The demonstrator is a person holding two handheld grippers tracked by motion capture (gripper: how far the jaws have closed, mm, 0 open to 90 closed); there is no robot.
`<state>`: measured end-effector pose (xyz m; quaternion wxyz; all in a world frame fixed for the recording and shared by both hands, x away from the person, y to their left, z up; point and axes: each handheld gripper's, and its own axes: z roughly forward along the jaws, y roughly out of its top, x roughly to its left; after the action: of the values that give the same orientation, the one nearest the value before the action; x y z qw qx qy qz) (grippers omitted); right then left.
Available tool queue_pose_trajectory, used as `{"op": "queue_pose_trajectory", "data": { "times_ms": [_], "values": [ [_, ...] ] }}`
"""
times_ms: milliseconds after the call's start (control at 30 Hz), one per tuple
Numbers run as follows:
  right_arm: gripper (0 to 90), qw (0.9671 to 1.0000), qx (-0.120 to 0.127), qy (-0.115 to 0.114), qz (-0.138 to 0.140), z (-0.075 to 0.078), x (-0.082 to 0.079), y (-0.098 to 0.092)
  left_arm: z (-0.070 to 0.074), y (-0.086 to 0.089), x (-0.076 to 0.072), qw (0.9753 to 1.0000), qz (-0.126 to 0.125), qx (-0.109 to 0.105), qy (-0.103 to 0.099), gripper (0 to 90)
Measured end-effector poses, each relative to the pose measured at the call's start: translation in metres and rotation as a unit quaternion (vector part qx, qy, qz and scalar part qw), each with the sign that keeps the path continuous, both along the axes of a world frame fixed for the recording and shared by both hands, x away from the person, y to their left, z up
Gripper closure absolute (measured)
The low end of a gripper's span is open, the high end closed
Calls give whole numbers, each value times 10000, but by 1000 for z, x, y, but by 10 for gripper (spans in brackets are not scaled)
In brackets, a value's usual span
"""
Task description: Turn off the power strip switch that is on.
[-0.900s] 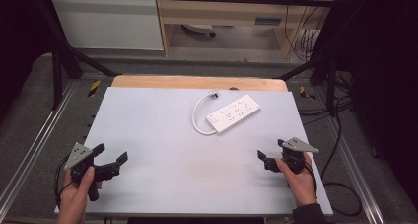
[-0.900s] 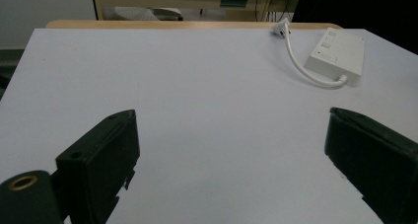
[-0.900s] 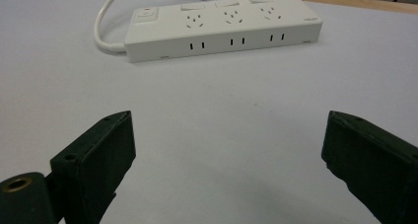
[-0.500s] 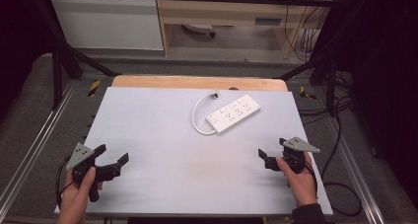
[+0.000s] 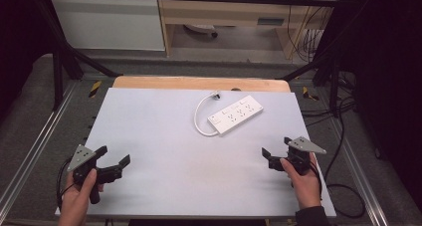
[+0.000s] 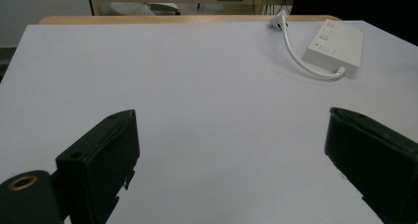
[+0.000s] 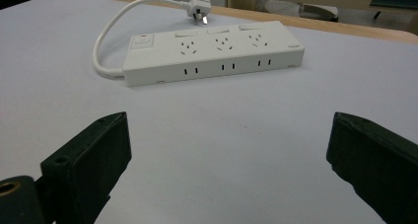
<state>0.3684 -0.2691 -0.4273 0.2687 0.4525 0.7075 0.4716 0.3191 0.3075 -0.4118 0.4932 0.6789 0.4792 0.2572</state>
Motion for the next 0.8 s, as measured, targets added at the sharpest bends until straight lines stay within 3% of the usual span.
{"op": "queue_pose_trajectory", "data": {
  "times_ms": [267,800],
  "values": [
    [49,9997,77,69,-240,4,1,3,0,-1,1,10000,-11,-1,13,66],
    [59,9999,157,56,-39,9,3,13,0,4,-4,10000,78,28,5,66]
  ]
}}
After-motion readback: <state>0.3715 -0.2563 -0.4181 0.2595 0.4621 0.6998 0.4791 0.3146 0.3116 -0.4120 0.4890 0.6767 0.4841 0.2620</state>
